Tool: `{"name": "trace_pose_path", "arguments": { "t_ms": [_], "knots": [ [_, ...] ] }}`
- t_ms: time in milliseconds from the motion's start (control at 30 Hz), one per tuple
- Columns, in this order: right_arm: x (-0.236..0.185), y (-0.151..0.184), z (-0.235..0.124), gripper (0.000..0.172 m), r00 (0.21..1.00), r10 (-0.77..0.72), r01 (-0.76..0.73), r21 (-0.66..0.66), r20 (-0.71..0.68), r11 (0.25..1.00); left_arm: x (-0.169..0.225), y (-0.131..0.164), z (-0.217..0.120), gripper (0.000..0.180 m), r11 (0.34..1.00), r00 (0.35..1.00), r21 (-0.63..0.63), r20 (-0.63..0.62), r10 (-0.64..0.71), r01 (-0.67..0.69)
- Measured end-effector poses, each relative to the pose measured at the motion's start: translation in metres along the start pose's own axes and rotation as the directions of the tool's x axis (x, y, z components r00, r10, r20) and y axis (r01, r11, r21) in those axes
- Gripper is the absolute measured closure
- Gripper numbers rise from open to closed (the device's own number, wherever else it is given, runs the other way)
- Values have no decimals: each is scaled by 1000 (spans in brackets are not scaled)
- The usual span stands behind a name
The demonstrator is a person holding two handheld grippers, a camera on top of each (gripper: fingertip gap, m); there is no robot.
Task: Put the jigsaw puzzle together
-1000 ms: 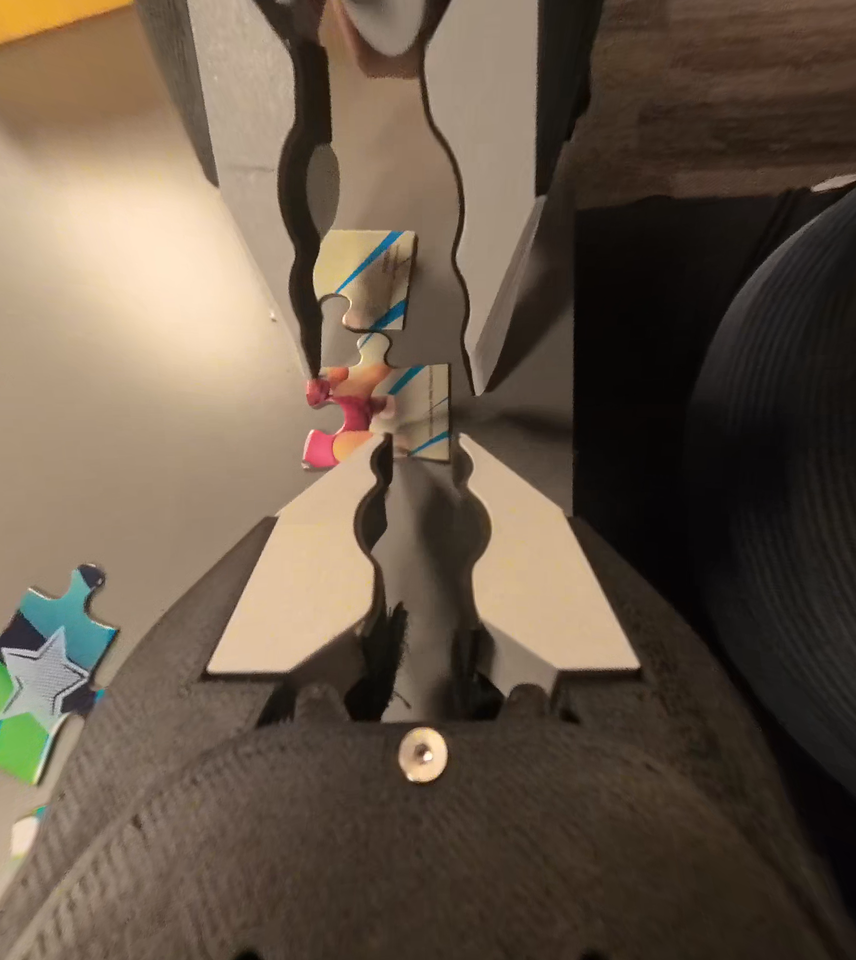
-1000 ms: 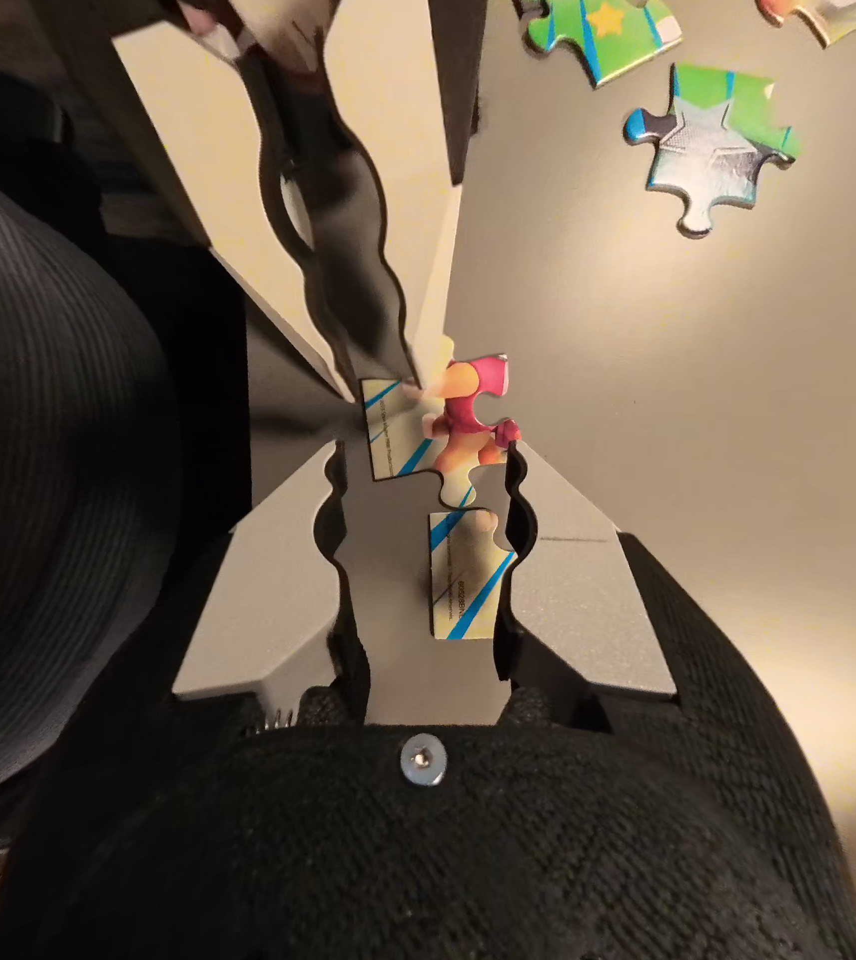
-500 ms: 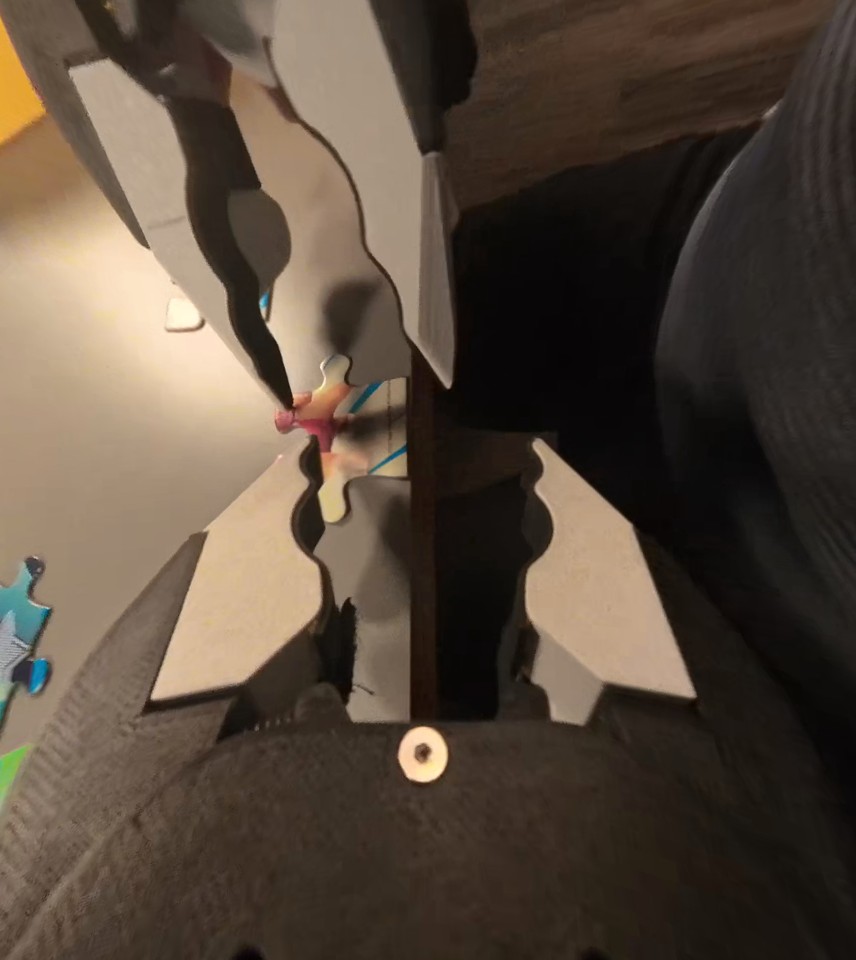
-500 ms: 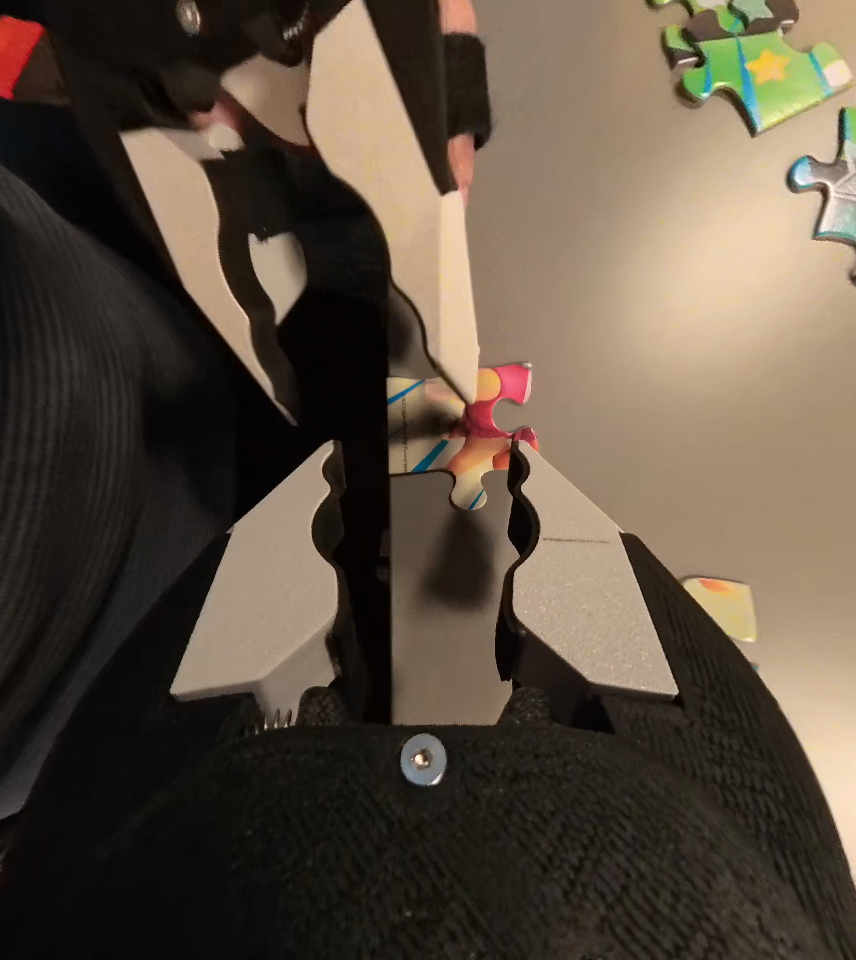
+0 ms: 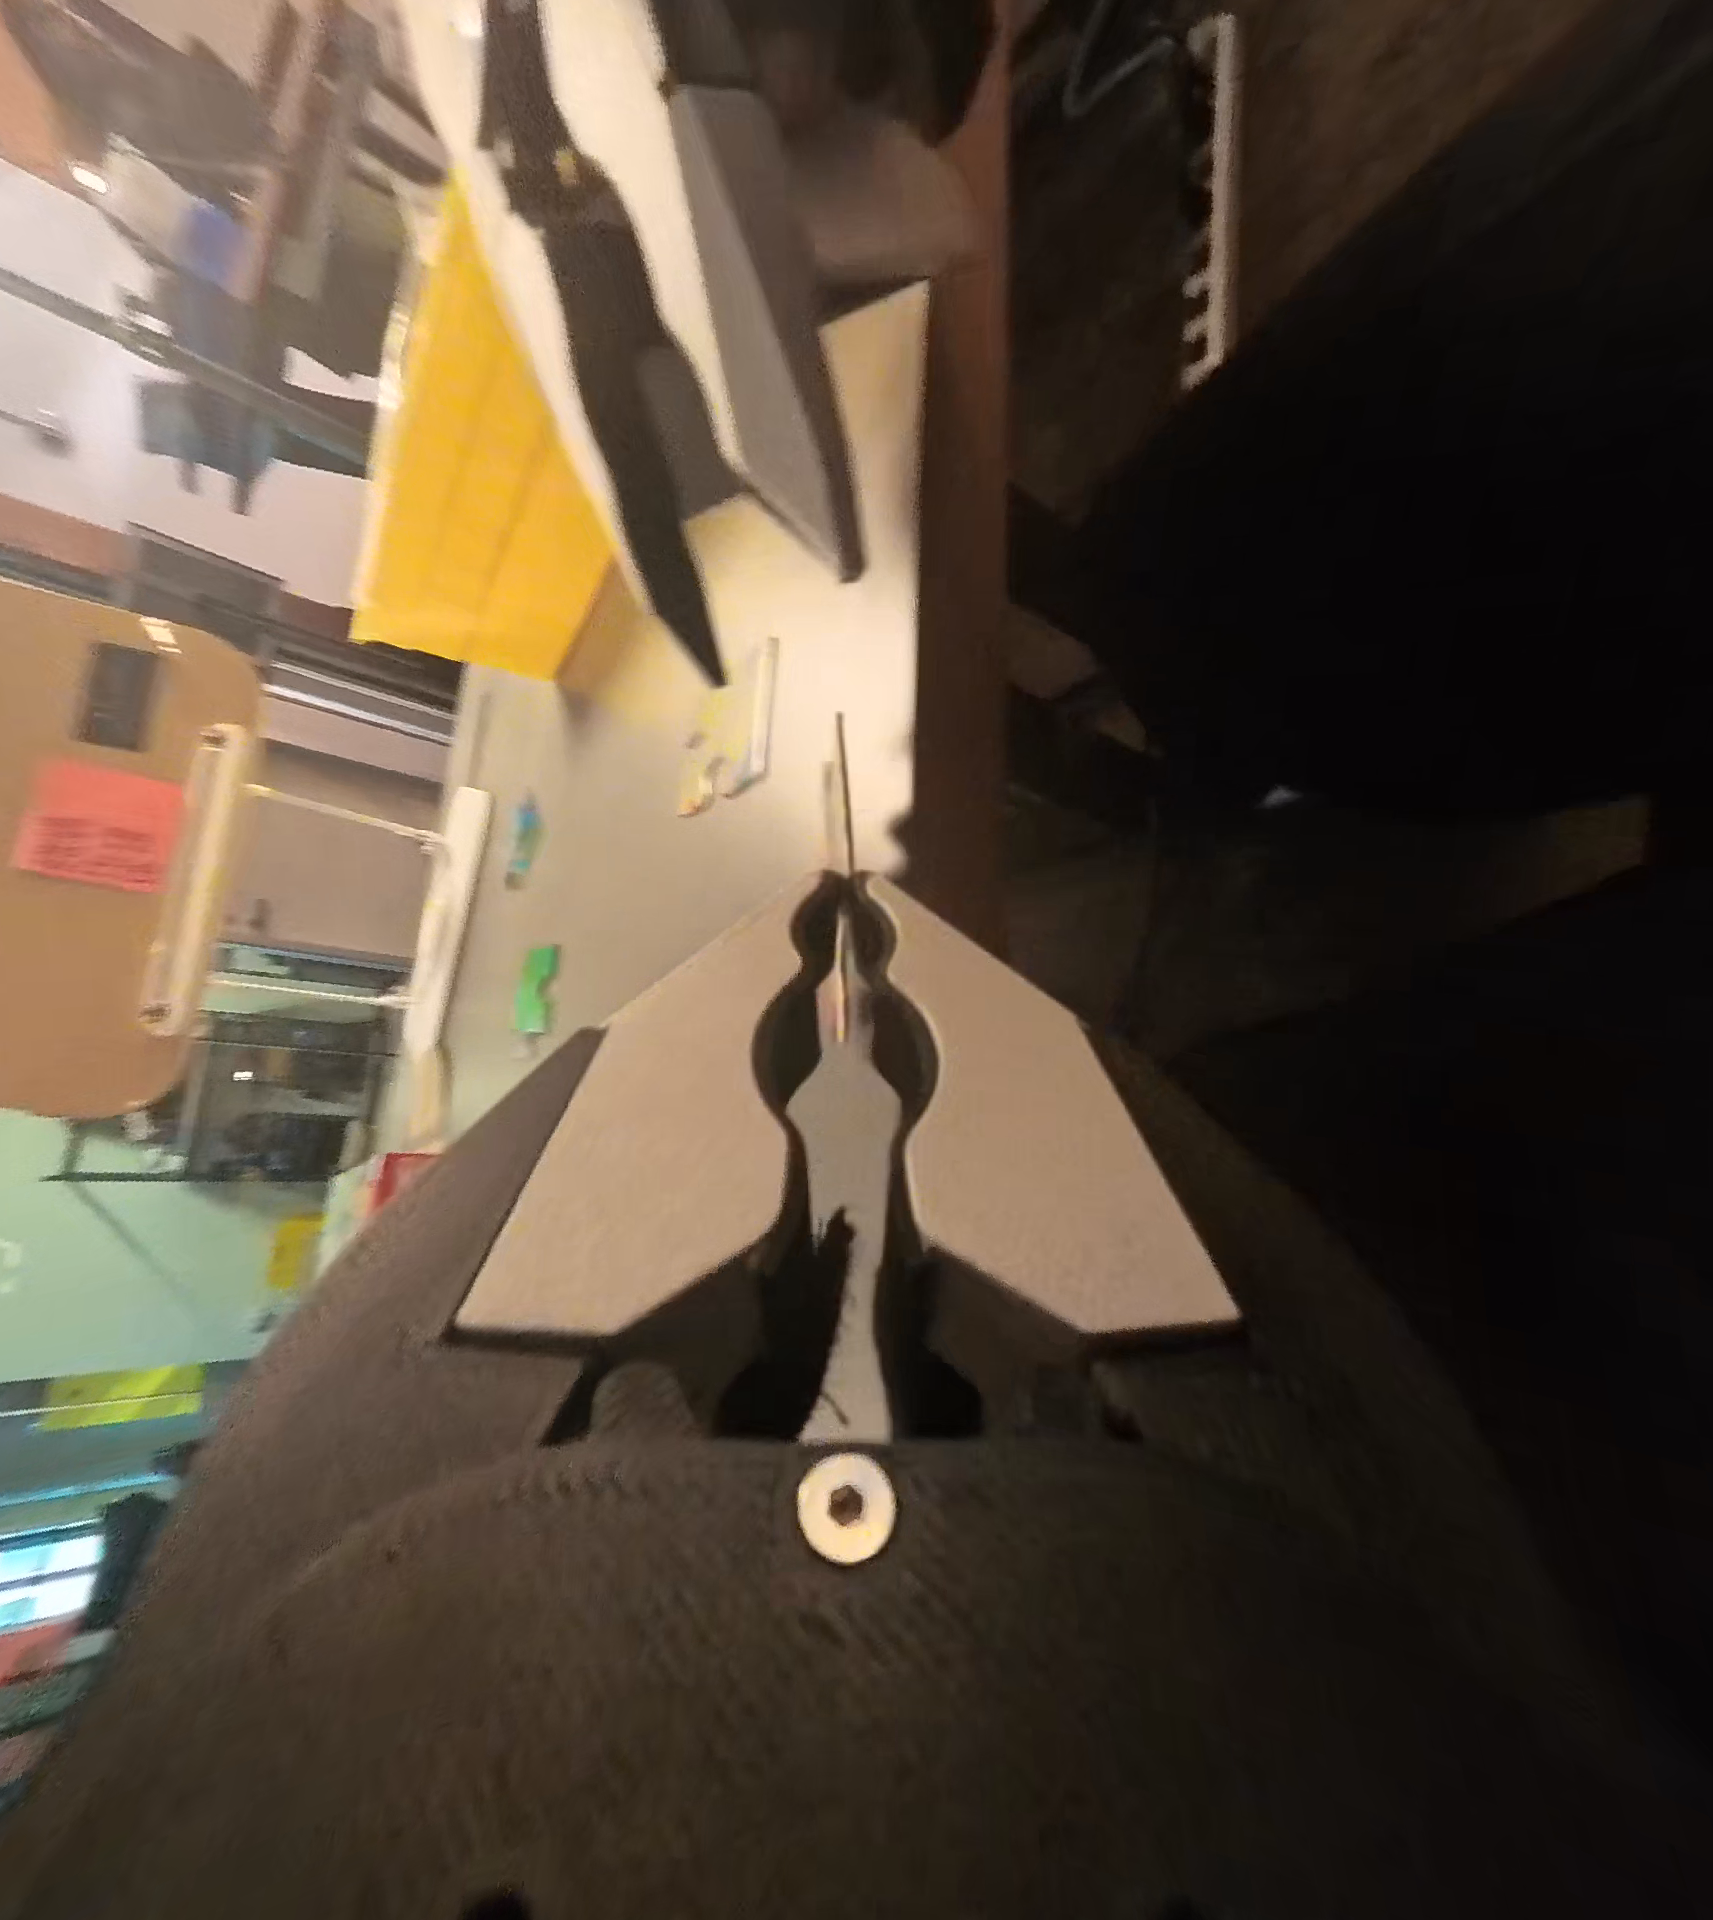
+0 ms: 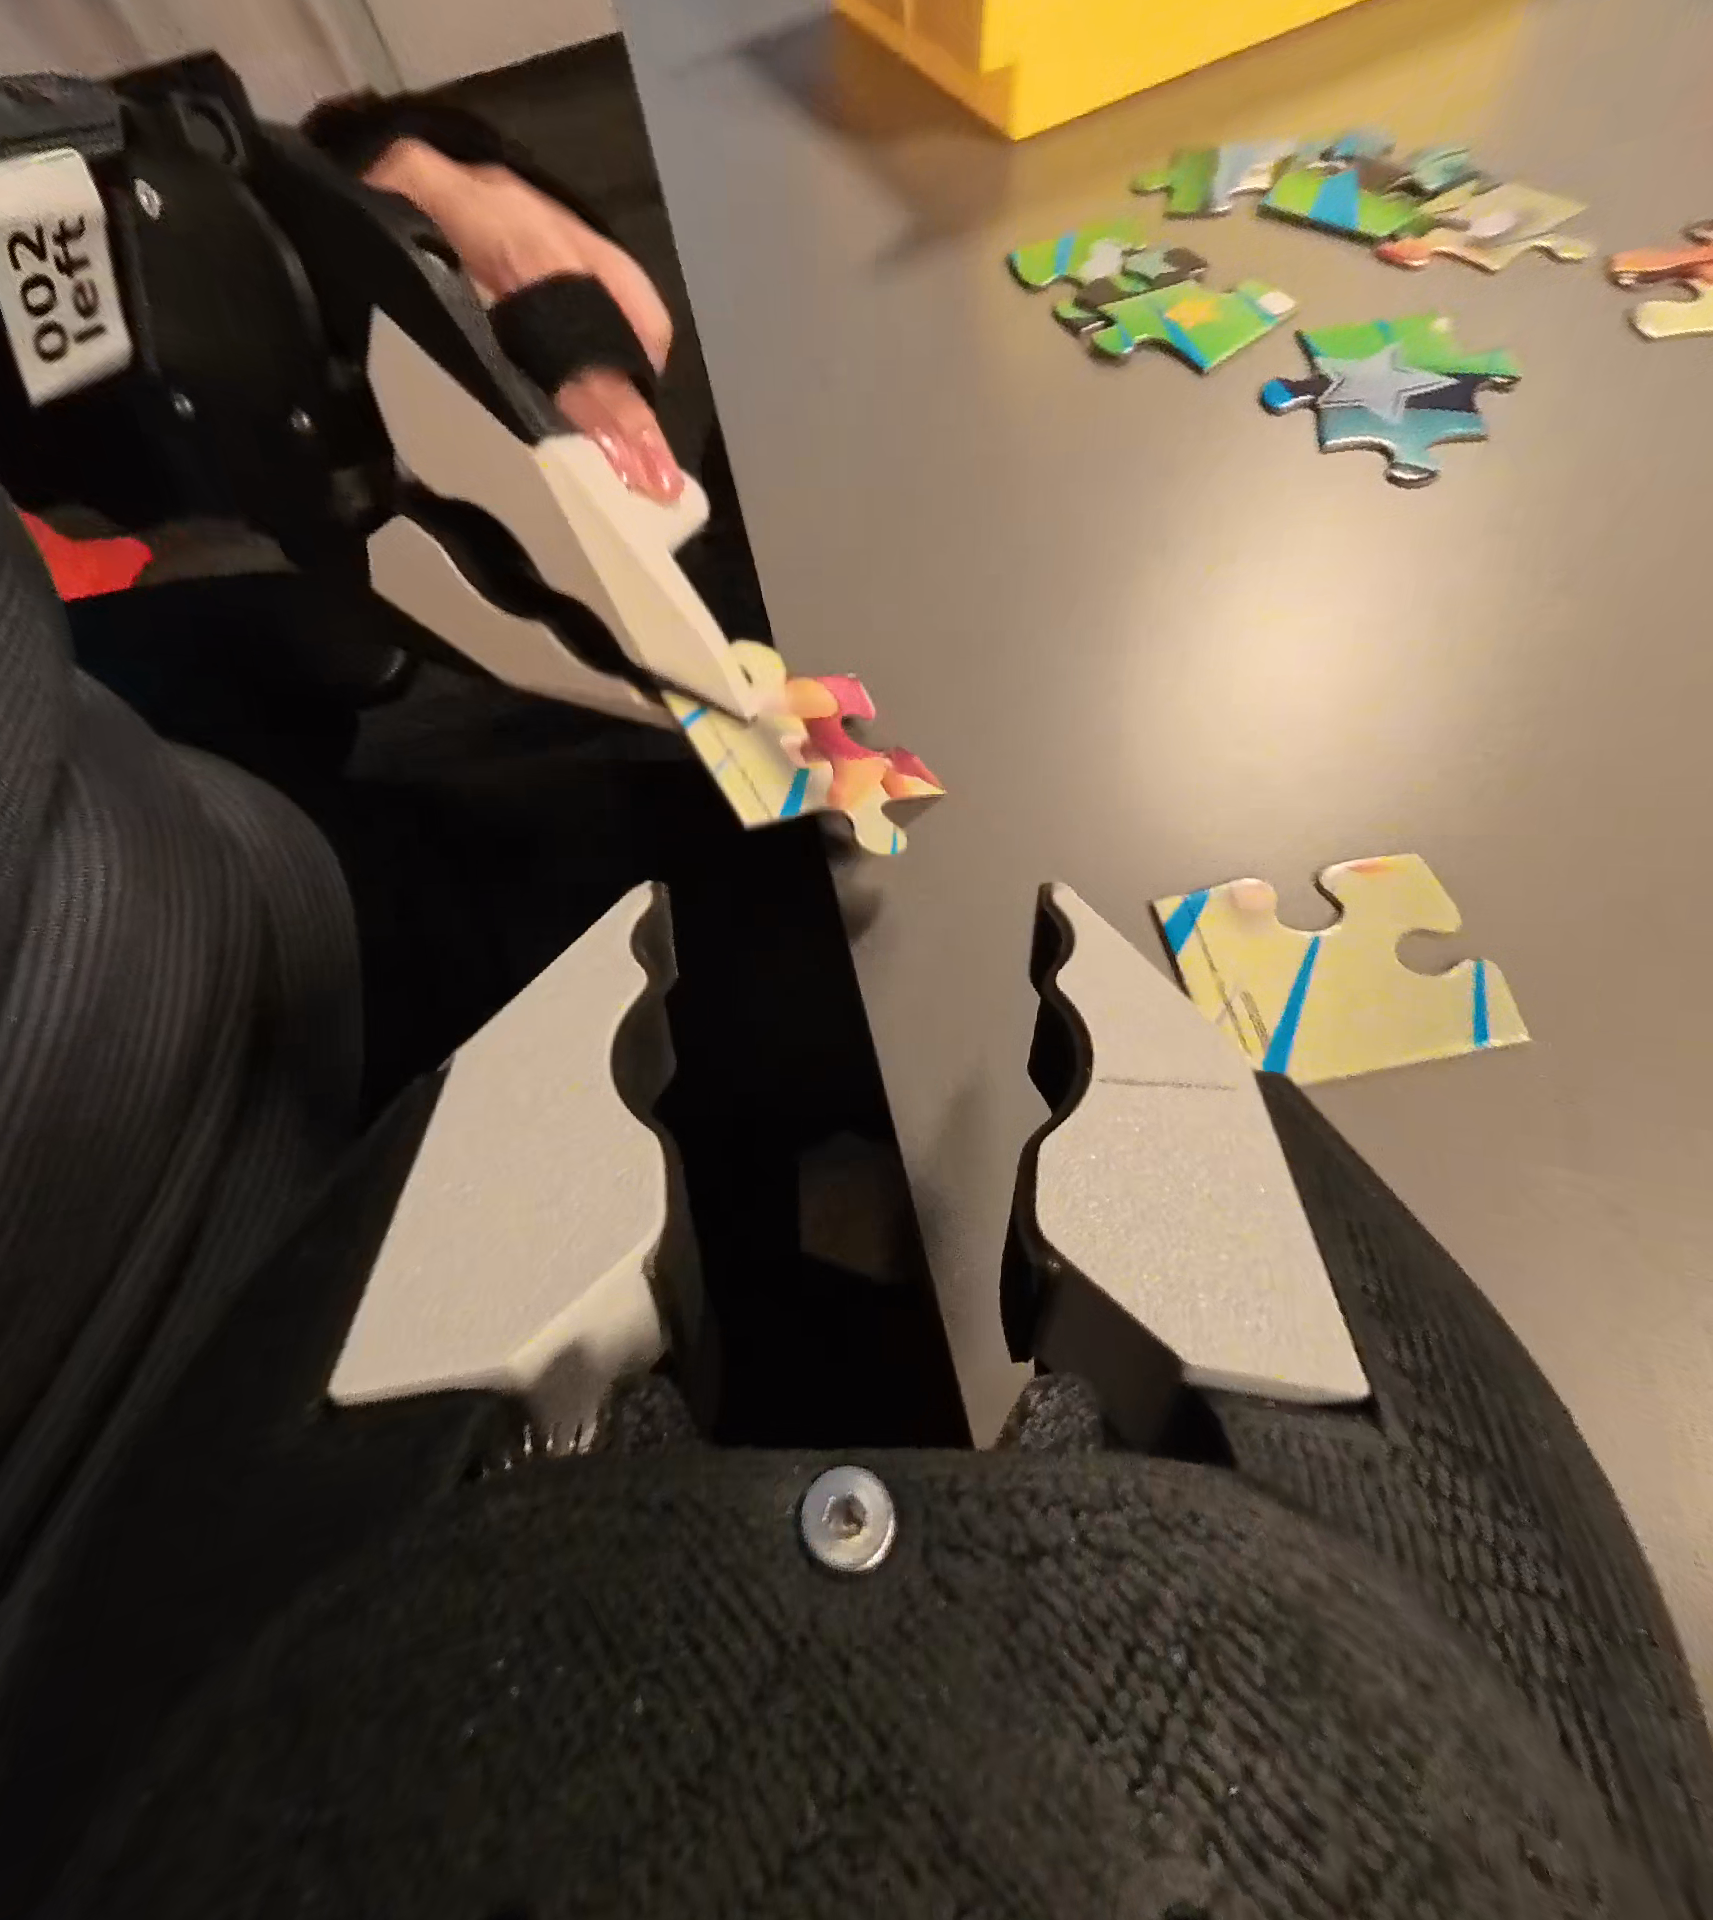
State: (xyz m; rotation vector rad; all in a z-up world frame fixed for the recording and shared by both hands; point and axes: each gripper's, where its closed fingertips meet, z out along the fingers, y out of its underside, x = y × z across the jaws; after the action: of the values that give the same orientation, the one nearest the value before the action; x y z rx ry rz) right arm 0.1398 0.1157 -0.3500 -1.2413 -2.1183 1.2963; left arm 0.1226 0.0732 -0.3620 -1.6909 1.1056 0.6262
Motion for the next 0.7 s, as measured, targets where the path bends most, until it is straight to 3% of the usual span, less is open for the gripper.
{"name": "trace_pose_path", "arguments": {
  "t_ms": [233, 467, 700],
  "knots": [
    [14, -8, -18, 110, 970, -155, 171, 71, -186, 983, -57, -10, 7, 180, 977, 959, 54, 207, 194, -209],
    [48, -1, -15, 110, 973, -92, 96, 12, -212, 995, -61, 13, 59, 180, 847, 856, 125, 94, 509, -517],
    [72, 3, -4, 116, 987, -39, 31, -50, -154, 998, -47, 26, 82, 180, 776, 799, 245, -11, 601, -581]
  ]
}}
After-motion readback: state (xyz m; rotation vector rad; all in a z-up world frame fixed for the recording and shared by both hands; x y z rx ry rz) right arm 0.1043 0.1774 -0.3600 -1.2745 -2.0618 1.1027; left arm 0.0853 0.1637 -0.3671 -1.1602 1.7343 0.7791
